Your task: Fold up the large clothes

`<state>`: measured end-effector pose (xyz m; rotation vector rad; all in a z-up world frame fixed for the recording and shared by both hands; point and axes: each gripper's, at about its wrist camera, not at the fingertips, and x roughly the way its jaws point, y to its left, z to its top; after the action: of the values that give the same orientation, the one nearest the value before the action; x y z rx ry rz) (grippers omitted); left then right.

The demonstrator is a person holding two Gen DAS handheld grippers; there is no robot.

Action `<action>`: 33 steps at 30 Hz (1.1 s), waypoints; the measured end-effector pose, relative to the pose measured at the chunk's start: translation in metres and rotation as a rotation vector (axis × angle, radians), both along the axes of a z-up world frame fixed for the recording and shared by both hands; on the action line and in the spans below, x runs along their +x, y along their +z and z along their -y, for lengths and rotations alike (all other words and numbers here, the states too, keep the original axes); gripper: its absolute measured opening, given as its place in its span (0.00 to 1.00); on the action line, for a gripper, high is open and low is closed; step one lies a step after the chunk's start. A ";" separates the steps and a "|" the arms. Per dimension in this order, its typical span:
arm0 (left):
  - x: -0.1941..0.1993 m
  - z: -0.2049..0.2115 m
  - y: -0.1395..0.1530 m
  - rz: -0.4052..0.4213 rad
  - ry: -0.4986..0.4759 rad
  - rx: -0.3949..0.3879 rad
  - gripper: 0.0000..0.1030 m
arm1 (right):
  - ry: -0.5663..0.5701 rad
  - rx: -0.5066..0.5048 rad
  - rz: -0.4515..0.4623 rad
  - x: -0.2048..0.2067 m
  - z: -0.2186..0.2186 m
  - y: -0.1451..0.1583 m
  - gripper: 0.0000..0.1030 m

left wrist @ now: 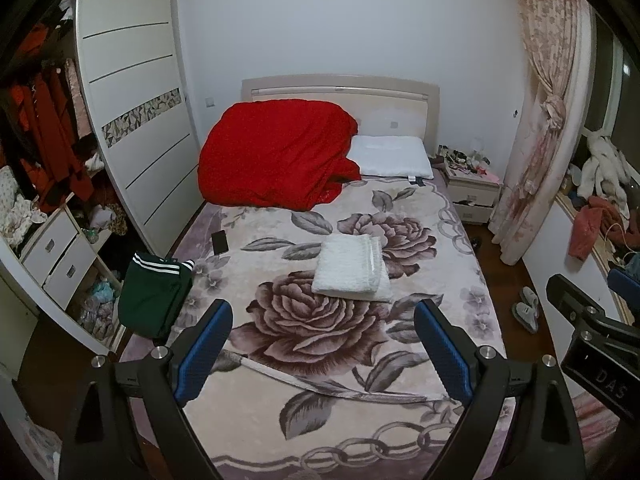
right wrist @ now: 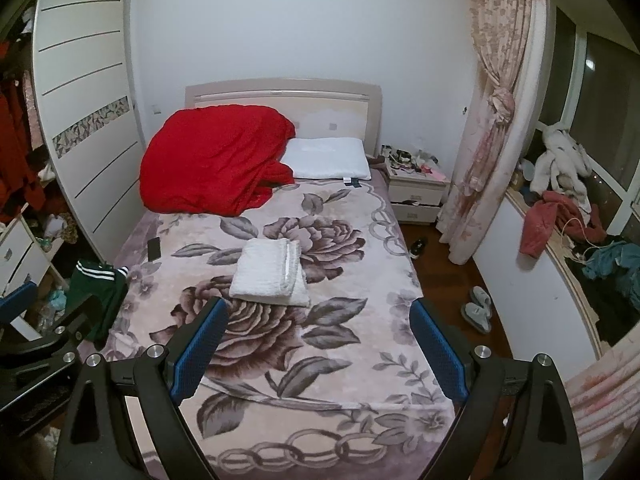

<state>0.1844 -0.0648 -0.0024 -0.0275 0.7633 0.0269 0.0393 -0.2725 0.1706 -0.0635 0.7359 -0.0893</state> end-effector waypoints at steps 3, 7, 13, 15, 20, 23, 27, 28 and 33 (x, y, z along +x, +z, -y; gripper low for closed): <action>-0.001 0.001 0.002 0.002 -0.002 0.009 0.90 | 0.001 -0.005 0.002 0.000 0.001 -0.001 0.91; -0.002 0.001 0.003 0.002 -0.001 0.004 0.91 | 0.004 0.000 0.001 0.001 0.001 -0.001 0.92; -0.002 0.000 0.007 0.010 0.002 0.012 0.91 | 0.007 0.008 0.003 -0.002 -0.001 -0.001 0.92; -0.002 0.000 0.009 0.011 0.000 0.009 0.91 | 0.007 0.009 0.007 -0.003 -0.001 -0.001 0.92; -0.001 0.001 0.011 0.019 0.001 0.011 0.91 | 0.010 0.016 0.010 -0.004 -0.002 -0.002 0.92; -0.001 0.001 0.013 0.027 0.004 0.012 0.91 | 0.010 0.022 0.009 -0.005 -0.002 -0.002 0.92; 0.000 0.002 0.017 0.038 0.006 0.014 0.91 | 0.011 0.030 0.009 -0.005 -0.001 -0.002 0.92; -0.001 0.001 0.016 0.038 0.006 0.014 0.91 | 0.010 0.032 0.011 -0.006 -0.001 -0.002 0.93; 0.000 0.002 0.017 0.039 0.007 0.015 0.91 | 0.010 0.036 0.015 -0.008 0.000 -0.001 0.93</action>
<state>0.1845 -0.0666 0.0146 -0.0169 0.7239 0.0387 0.0311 -0.2727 0.1694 -0.0316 0.7220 -0.0669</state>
